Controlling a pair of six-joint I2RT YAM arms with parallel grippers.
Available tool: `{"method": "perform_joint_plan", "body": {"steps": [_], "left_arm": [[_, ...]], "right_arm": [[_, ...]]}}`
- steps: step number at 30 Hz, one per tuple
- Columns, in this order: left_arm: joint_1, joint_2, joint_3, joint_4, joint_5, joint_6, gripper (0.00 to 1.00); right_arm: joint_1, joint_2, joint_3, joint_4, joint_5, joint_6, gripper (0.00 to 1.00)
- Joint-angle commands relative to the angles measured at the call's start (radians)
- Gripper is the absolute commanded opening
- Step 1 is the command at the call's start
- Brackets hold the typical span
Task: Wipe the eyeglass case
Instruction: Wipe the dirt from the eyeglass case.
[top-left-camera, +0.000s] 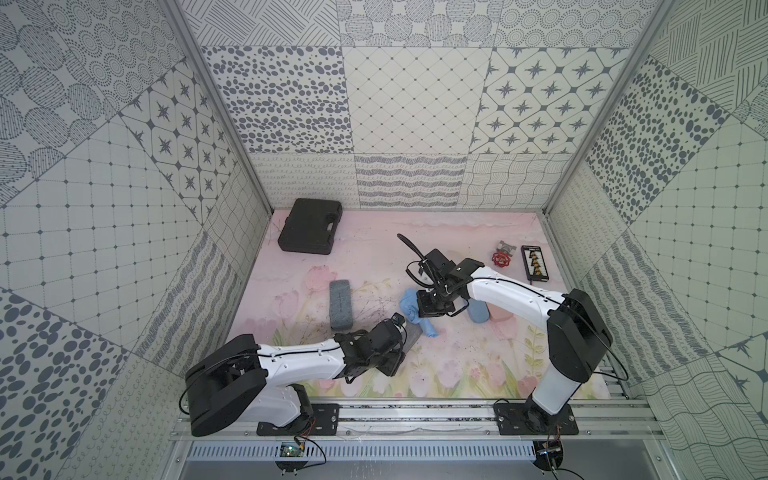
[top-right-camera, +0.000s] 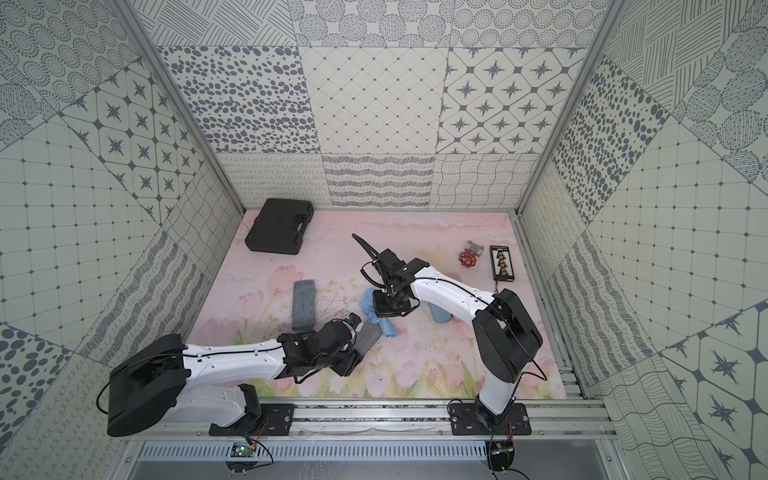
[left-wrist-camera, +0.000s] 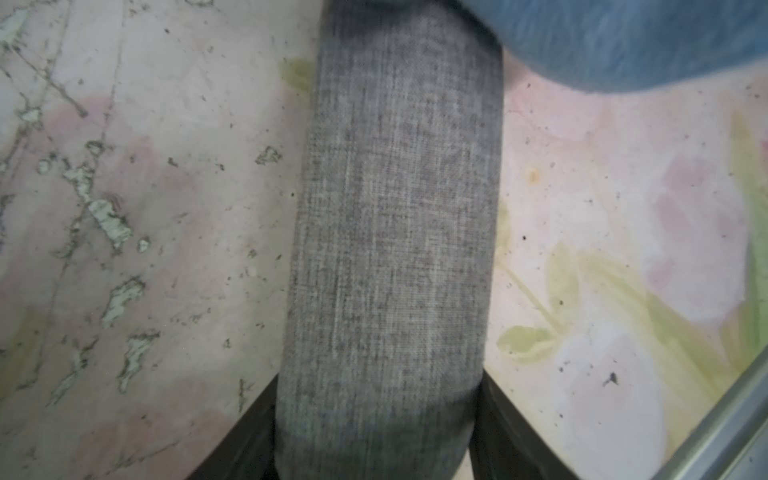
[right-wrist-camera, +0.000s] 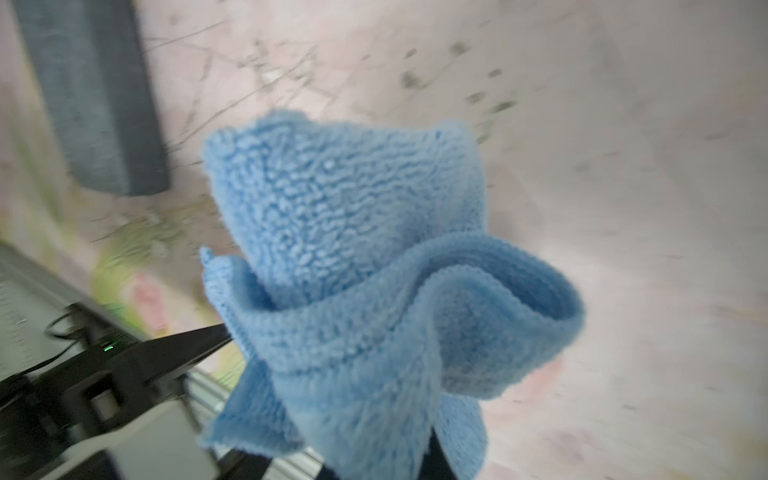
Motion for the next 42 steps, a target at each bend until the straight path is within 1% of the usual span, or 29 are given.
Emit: {"method": "perform_joint_plan", "body": {"steps": [1, 2, 4, 5, 6, 8, 9, 10, 11, 13, 16, 17, 19, 20, 21, 23, 25, 26, 27, 29, 30, 31, 32, 34, 36, 38, 40, 42], "left_arm": [[0.001, 0.001, -0.005, -0.026, -0.024, -0.002, 0.13], [0.001, -0.004, -0.006, -0.028, -0.025, 0.000, 0.13], [0.000, -0.005, -0.008, -0.028, -0.023, 0.003, 0.13], [0.000, -0.003, -0.010, -0.025, -0.024, 0.005, 0.13], [0.000, -0.002, -0.009, -0.024, -0.021, 0.006, 0.13], [0.001, 0.005, -0.009, -0.019, -0.022, 0.008, 0.13], [-0.001, 0.008, -0.007, -0.017, -0.021, 0.008, 0.13], [0.001, 0.010, -0.006, -0.017, -0.022, 0.008, 0.13], [0.001, 0.010, -0.002, -0.015, -0.021, 0.007, 0.13], [0.000, 0.010, 0.001, -0.011, -0.021, 0.008, 0.13], [0.001, 0.010, 0.003, -0.015, -0.026, 0.010, 0.13], [0.001, 0.008, 0.003, -0.018, -0.029, 0.010, 0.13], [0.000, 0.002, 0.003, -0.018, -0.032, 0.007, 0.13], [0.000, 0.000, 0.004, -0.018, -0.033, 0.006, 0.13], [0.001, -0.004, 0.003, -0.020, -0.033, 0.005, 0.13], [0.001, -0.009, 0.000, -0.021, -0.033, 0.004, 0.13], [0.000, -0.011, -0.001, -0.019, -0.030, 0.005, 0.13], [0.001, -0.010, -0.002, -0.017, -0.026, 0.007, 0.13], [0.001, -0.007, -0.003, -0.013, -0.026, 0.009, 0.13], [-0.001, 0.002, 0.002, -0.014, -0.029, 0.017, 0.12], [-0.003, 0.004, 0.005, -0.018, -0.033, 0.019, 0.12], [-0.003, 0.006, 0.006, -0.019, -0.038, 0.019, 0.12], [-0.004, 0.006, 0.006, -0.017, -0.040, 0.019, 0.12], [-0.004, 0.008, 0.009, -0.014, -0.038, 0.016, 0.13], [-0.005, 0.007, 0.011, -0.017, -0.034, 0.014, 0.13], [-0.006, 0.007, 0.012, -0.020, -0.038, 0.013, 0.13], [-0.007, 0.006, 0.009, -0.020, -0.042, 0.011, 0.13], [-0.007, 0.005, 0.011, -0.020, -0.040, 0.010, 0.13]], "right_arm": [[-0.007, -0.004, -0.122, 0.198, -0.227, 0.139, 0.00], [-0.029, 0.004, -0.152, 0.208, -0.221, 0.132, 0.00], [-0.091, 0.023, -0.171, 0.144, -0.147, 0.084, 0.00], [-0.124, 0.034, -0.153, 0.072, -0.068, 0.034, 0.00], [-0.147, 0.041, -0.121, -0.011, 0.048, -0.016, 0.00], [-0.147, 0.040, -0.036, -0.137, 0.301, -0.097, 0.00], [-0.138, 0.033, 0.012, -0.187, 0.382, -0.126, 0.00], [-0.129, 0.026, 0.046, -0.212, 0.416, -0.145, 0.00], [-0.118, 0.015, 0.077, -0.223, 0.408, -0.158, 0.00], [-0.096, -0.006, 0.104, -0.212, 0.316, -0.149, 0.00], [-0.033, -0.013, 0.079, -0.126, 0.089, -0.058, 0.00], [-0.009, -0.012, 0.047, -0.063, -0.008, -0.006, 0.00], [0.022, -0.004, -0.052, 0.131, -0.192, 0.122, 0.00], [0.024, 0.006, -0.115, 0.247, -0.271, 0.198, 0.00], [0.017, 0.016, -0.162, 0.318, -0.306, 0.244, 0.00], [-0.030, 0.023, -0.205, 0.318, -0.288, 0.229, 0.00], [-0.110, 0.025, -0.217, 0.236, -0.220, 0.158, 0.00], [-0.151, 0.025, -0.194, 0.138, -0.134, 0.098, 0.00], [-0.175, 0.020, -0.151, 0.028, -0.015, 0.031, 0.00], [-0.168, -0.009, -0.049, -0.132, 0.242, -0.070, 0.00], [-0.155, -0.031, -0.008, -0.172, 0.320, -0.100, 0.00], [-0.146, -0.046, 0.016, -0.180, 0.337, -0.115, 0.00], [-0.143, -0.058, 0.035, -0.183, 0.301, -0.120, 0.00], [-0.130, -0.072, 0.047, -0.165, 0.172, -0.088, 0.00], [-0.091, -0.087, 0.016, -0.078, 0.035, -0.013, 0.00], [-0.044, -0.083, -0.040, 0.053, -0.104, 0.091, 0.00], [-0.017, -0.062, -0.091, 0.169, -0.198, 0.165, 0.00], [-0.026, -0.038, -0.147, 0.242, -0.242, 0.202, 0.00]]}}
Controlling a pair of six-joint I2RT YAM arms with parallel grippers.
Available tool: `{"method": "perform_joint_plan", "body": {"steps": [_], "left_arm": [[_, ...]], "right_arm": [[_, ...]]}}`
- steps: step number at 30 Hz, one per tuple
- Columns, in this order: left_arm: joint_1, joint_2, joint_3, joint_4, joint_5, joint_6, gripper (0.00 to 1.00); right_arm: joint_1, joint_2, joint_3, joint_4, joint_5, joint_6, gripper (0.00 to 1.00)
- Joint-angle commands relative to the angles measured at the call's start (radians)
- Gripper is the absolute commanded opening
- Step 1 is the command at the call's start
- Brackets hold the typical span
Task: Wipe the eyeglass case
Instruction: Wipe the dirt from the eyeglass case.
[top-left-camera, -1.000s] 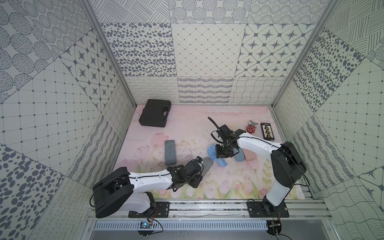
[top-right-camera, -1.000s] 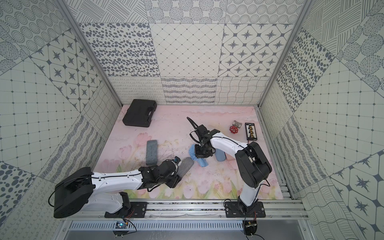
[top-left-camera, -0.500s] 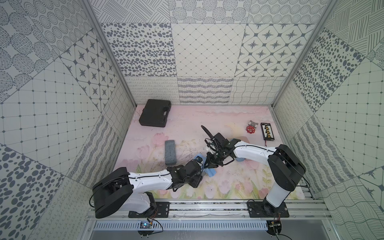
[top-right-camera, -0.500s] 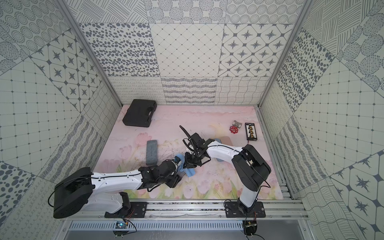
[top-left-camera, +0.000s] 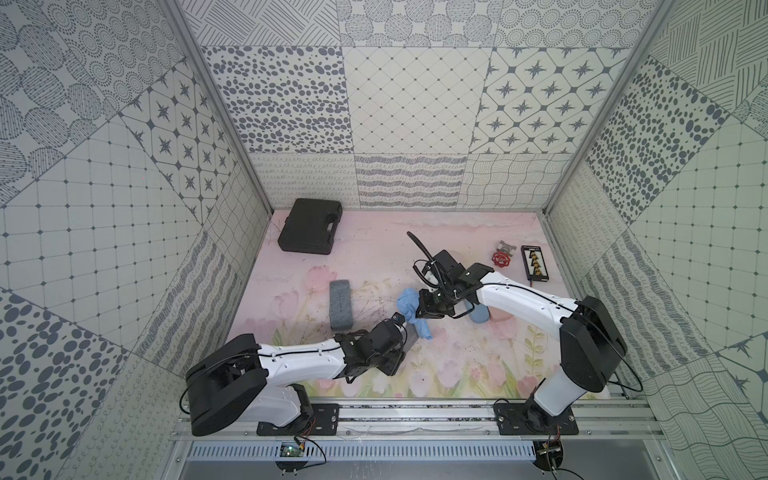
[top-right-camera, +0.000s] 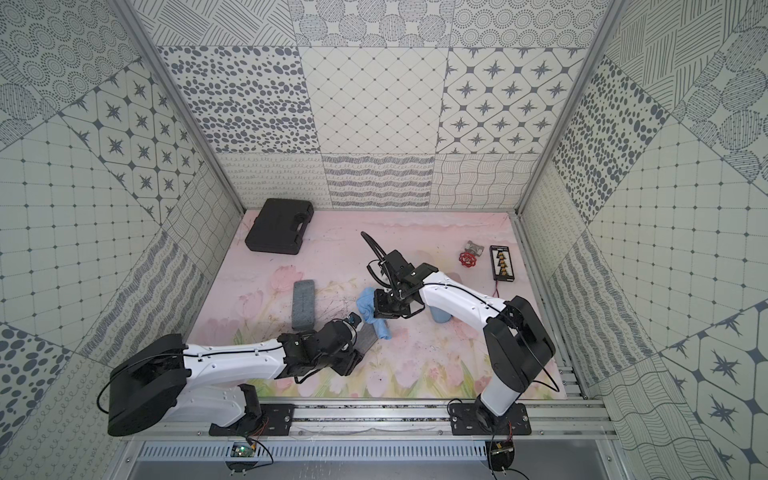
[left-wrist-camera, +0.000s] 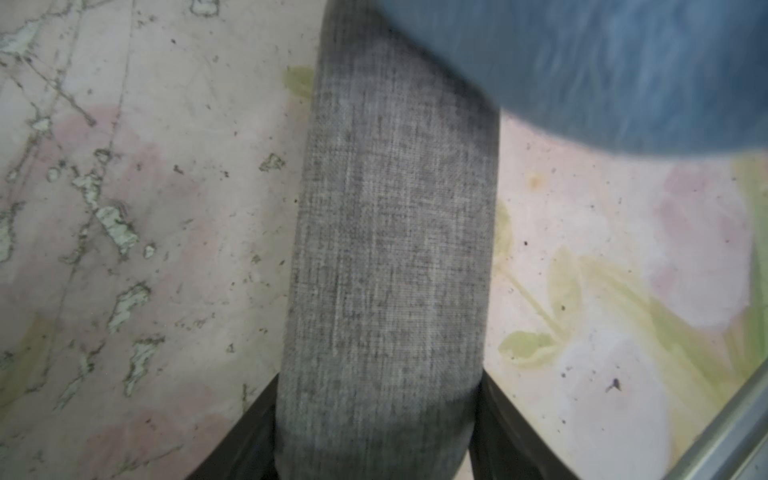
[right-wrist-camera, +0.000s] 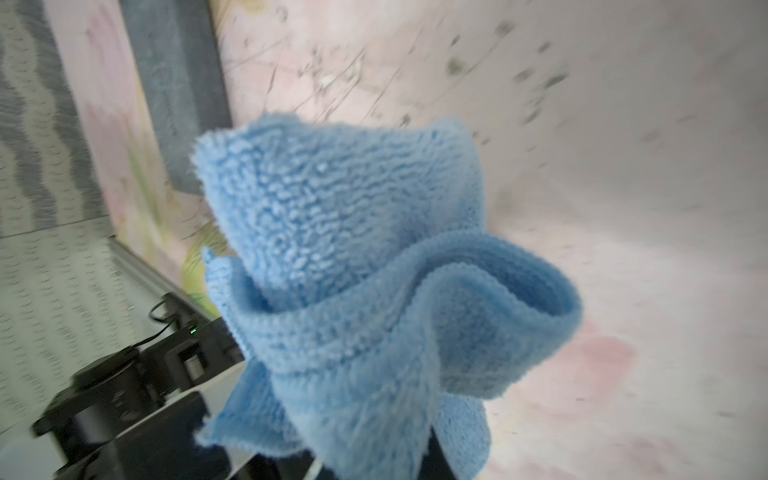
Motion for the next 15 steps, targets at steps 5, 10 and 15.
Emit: {"method": "perform_joint_plan", "body": {"steps": [5, 10, 15], "left_arm": [[-0.004, 0.004, 0.007, -0.019, -0.026, 0.016, 0.12], [-0.008, 0.017, 0.008, -0.011, -0.029, 0.024, 0.12], [-0.043, 0.039, 0.019, 0.001, -0.073, 0.052, 0.12]], "right_arm": [[-0.169, 0.089, -0.098, -0.001, 0.033, -0.045, 0.00], [-0.139, 0.108, 0.117, -0.230, 0.400, -0.218, 0.00], [-0.055, 0.206, 0.303, -0.249, 0.346, -0.280, 0.00]]}}
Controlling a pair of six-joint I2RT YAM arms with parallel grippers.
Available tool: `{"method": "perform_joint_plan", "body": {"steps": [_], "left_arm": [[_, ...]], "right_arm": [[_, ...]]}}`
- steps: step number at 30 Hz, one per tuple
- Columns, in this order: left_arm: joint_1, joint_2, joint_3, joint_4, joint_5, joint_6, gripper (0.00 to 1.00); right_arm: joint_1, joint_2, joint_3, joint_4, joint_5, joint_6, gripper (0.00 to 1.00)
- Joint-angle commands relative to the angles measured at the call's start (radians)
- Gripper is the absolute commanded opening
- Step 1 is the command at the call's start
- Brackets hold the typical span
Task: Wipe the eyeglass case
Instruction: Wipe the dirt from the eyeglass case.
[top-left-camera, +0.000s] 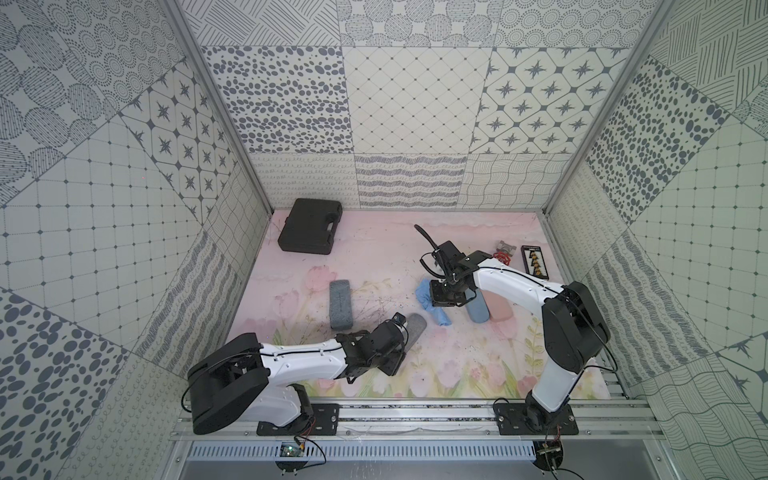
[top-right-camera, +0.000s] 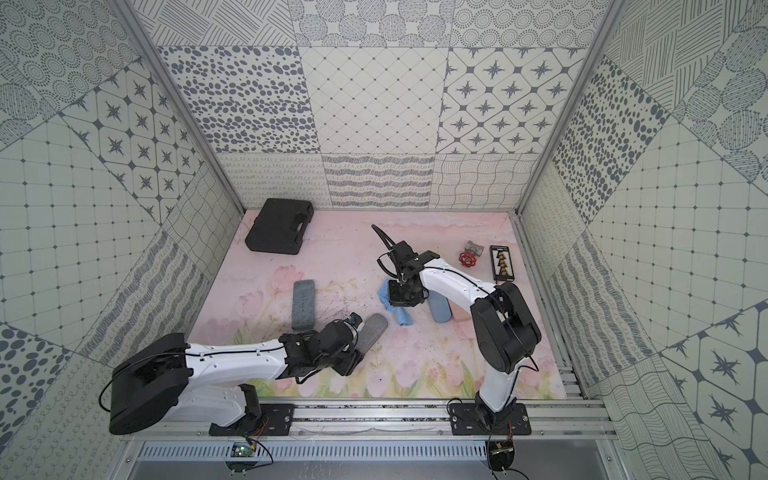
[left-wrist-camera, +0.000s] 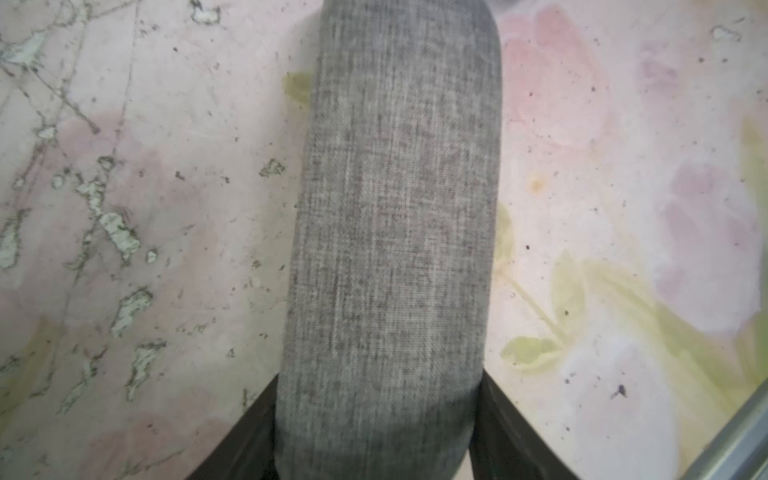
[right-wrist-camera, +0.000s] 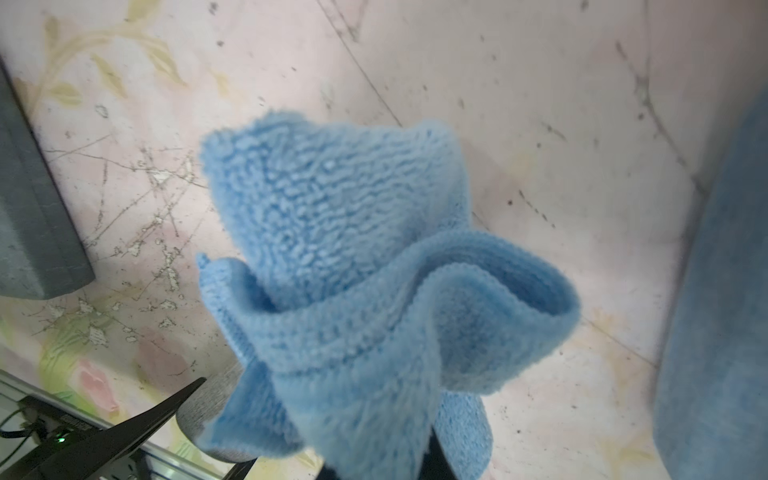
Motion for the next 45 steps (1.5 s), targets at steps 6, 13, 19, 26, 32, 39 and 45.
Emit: {"method": "perform_joint_plan", "body": {"steps": [6, 13, 19, 26, 32, 39, 45], "left_arm": [[-0.064, 0.062, 0.034, -0.021, -0.087, 0.052, 0.12], [-0.068, 0.030, 0.006, -0.050, -0.138, -0.025, 0.11], [-0.068, 0.057, 0.026, -0.140, -0.188, -0.083, 0.08], [-0.068, 0.103, 0.043, -0.144, -0.151, -0.123, 0.07], [-0.066, 0.115, 0.050, -0.143, -0.112, -0.127, 0.07], [-0.055, 0.120, 0.045, -0.127, -0.065, -0.187, 0.07], [-0.046, 0.146, 0.074, -0.112, -0.031, -0.181, 0.07]], "right_arm": [[0.174, 0.237, 0.242, 0.027, -0.096, -0.022, 0.00], [0.203, 0.225, 0.047, 0.265, -0.411, 0.146, 0.00], [0.082, 0.153, -0.219, 0.298, -0.486, 0.122, 0.00], [-0.104, 0.080, -0.224, 0.116, -0.244, -0.059, 0.00], [-0.099, 0.083, -0.186, 0.072, -0.205, -0.104, 0.00], [-0.095, -0.037, -0.288, 0.051, -0.174, -0.121, 0.00], [-0.081, -0.103, -0.340, 0.071, -0.204, -0.082, 0.00]]}}
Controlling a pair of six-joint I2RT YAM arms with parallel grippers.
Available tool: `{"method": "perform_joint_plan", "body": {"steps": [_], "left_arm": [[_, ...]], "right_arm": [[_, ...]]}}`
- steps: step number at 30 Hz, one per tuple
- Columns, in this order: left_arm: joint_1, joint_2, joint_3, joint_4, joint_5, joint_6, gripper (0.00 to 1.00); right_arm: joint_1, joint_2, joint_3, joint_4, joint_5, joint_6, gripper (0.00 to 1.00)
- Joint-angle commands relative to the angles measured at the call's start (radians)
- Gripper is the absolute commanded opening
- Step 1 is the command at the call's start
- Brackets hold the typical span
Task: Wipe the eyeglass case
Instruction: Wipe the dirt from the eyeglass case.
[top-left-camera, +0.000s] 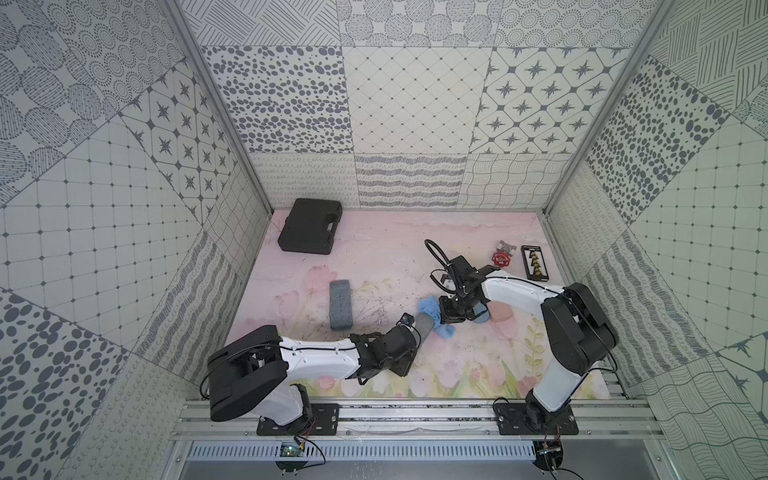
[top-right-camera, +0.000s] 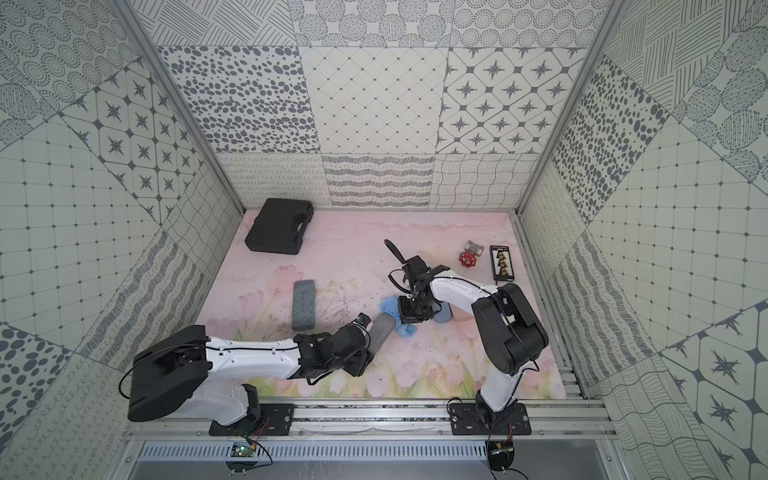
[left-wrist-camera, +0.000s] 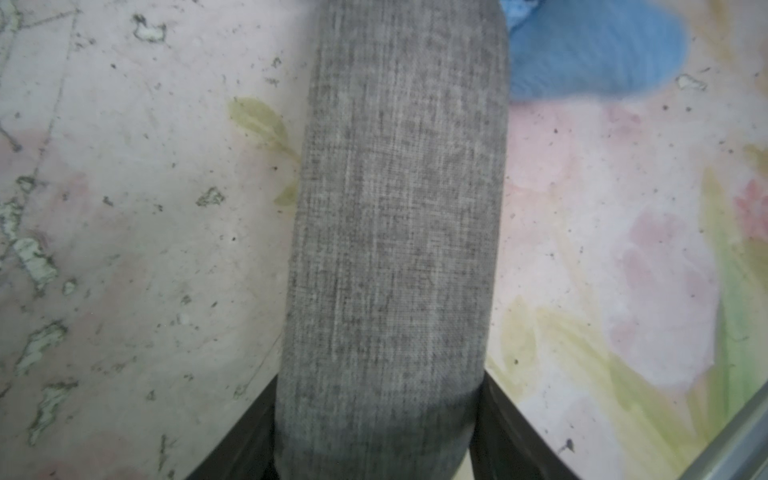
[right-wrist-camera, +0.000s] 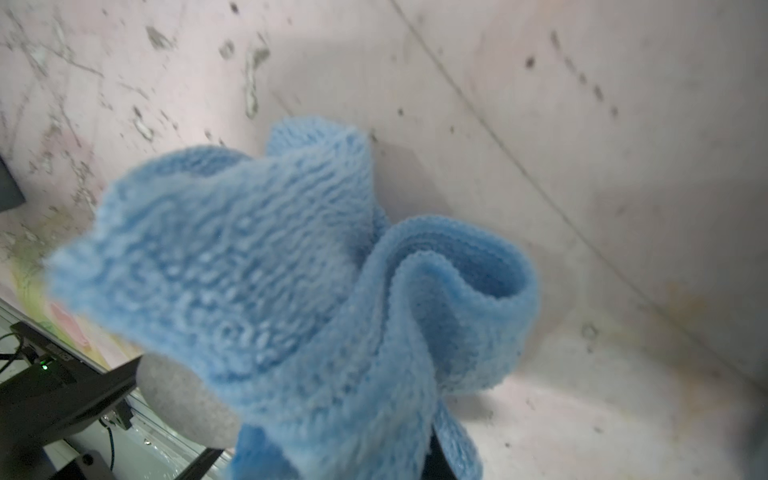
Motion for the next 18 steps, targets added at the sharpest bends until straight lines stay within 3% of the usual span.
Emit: {"method": "perform_joint_plan", "body": {"steps": [1, 11, 15, 18], "left_arm": [[0.017, 0.037, 0.007, -0.139, 0.015, -0.039, 0.07], [0.077, 0.033, 0.037, -0.099, 0.140, -0.036, 0.06], [0.085, 0.026, 0.038, -0.082, 0.164, -0.009, 0.06], [0.084, 0.038, 0.037, -0.087, 0.182, 0.010, 0.06]], "right_arm": [[0.035, -0.023, -0.025, -0.021, -0.046, 0.021, 0.00], [0.280, 0.001, -0.013, 0.199, -0.311, 0.244, 0.00], [0.278, -0.053, 0.005, 0.247, -0.377, 0.285, 0.00], [0.210, -0.122, -0.008, 0.359, -0.462, 0.373, 0.00]]}}
